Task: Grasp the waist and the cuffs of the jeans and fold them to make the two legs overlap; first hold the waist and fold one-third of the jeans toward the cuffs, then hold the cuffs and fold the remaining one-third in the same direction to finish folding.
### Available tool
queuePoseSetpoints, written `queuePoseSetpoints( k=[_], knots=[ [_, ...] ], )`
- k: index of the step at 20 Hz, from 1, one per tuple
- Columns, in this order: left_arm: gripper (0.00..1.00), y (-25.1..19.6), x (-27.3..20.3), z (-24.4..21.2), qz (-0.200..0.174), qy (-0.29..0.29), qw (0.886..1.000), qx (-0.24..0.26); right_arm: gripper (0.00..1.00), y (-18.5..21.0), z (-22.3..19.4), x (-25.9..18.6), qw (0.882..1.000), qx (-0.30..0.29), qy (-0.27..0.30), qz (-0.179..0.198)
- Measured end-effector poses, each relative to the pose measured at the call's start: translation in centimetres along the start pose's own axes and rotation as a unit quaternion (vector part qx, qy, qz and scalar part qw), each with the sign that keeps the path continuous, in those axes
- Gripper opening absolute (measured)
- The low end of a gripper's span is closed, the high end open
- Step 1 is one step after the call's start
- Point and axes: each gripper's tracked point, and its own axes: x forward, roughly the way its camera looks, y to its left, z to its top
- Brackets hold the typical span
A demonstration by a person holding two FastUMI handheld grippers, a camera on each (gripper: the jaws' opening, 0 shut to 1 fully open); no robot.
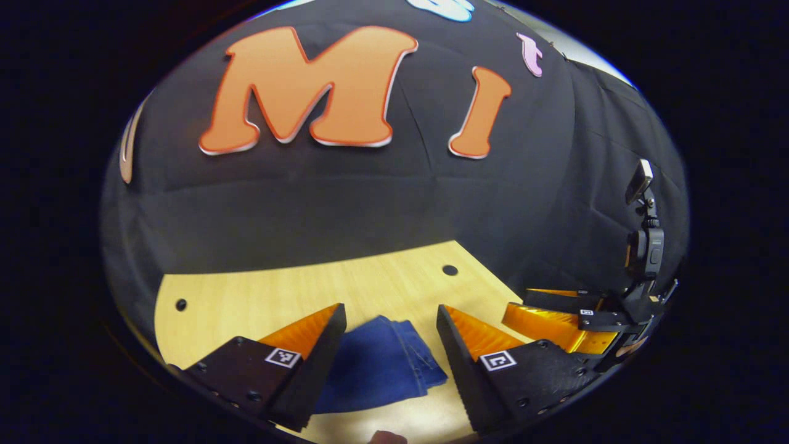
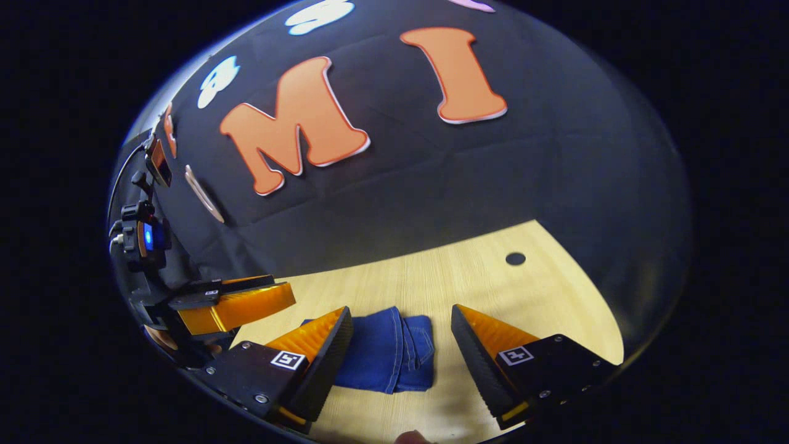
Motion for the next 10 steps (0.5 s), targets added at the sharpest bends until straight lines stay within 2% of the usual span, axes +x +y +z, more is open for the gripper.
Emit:
queuePoseSetpoints(
  k=[1,4,6,9,10],
  knots=[
    [0.92,0.8,-1.0,1.0,0.016,-0.019,1.0,0.004,0.98,0.7,1.1,-0.3,1.0,-0.015,-0.018,0.003],
    [0.94,3.8,-4.9,3.6,0.062,-0.085,0.994,0.019,0.98,3.3,4.0,-1.7,0.995,-0.07,-0.076,0.007],
    [0.94,5.2,-7.3,5.4,0.092,-0.137,0.986,0.031,0.98,5.0,5.3,-3.2,0.988,-0.101,-0.112,0.012],
    [0.94,5.9,-12.4,7.2,0.112,-0.224,0.967,0.042,1.0,8.2,8.3,-5.5,0.974,-0.13,-0.182,0.024],
    [0.93,5.7,-13.4,6.8,0.117,-0.239,0.963,0.042,0.97,9.7,8.9,-6.2,0.968,-0.144,-0.205,0.028]
  ],
)
